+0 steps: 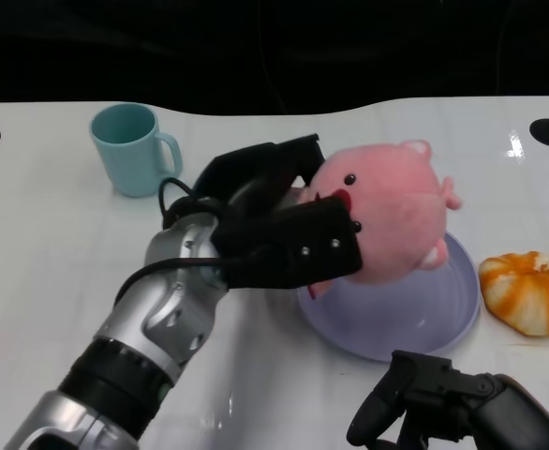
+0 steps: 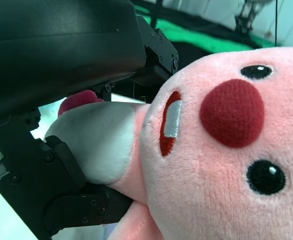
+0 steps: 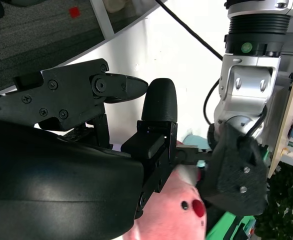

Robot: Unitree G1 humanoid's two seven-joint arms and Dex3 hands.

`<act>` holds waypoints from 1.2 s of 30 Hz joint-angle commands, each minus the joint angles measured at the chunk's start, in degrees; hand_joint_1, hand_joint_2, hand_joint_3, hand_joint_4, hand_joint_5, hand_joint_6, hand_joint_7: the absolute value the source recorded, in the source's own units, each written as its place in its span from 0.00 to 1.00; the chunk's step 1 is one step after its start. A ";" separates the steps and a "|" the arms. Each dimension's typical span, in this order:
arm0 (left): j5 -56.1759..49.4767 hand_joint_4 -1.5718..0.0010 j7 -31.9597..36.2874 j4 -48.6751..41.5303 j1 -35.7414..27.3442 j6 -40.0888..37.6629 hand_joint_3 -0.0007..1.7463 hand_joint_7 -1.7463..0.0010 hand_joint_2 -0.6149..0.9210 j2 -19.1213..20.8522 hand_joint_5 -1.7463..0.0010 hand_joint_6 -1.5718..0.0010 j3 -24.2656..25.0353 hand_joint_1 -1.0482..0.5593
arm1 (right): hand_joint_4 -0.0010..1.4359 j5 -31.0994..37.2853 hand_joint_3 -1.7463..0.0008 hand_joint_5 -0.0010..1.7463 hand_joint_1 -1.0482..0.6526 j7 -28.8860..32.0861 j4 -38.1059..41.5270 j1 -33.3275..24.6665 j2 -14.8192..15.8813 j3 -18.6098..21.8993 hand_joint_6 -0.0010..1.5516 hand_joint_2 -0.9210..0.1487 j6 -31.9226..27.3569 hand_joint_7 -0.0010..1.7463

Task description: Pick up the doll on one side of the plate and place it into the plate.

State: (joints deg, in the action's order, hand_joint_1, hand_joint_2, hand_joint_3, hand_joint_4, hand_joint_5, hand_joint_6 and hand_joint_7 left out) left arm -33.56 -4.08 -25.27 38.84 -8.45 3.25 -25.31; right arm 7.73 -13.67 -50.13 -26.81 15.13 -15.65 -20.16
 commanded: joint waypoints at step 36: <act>-4.20 1.00 -14.03 9.76 0.00 -3.86 0.22 1.00 1.00 5.32 1.00 1.00 -7.32 0.02 | 0.47 -1.61 0.80 0.90 0.47 -0.14 -0.33 -0.71 0.03 1.60 0.39 0.00 1.00 0.73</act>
State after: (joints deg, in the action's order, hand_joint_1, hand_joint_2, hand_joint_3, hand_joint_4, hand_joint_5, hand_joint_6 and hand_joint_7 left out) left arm -37.73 -16.91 -17.64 40.01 -12.51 7.09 -33.45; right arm 6.75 -13.63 -50.60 -27.31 14.70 -14.97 -20.19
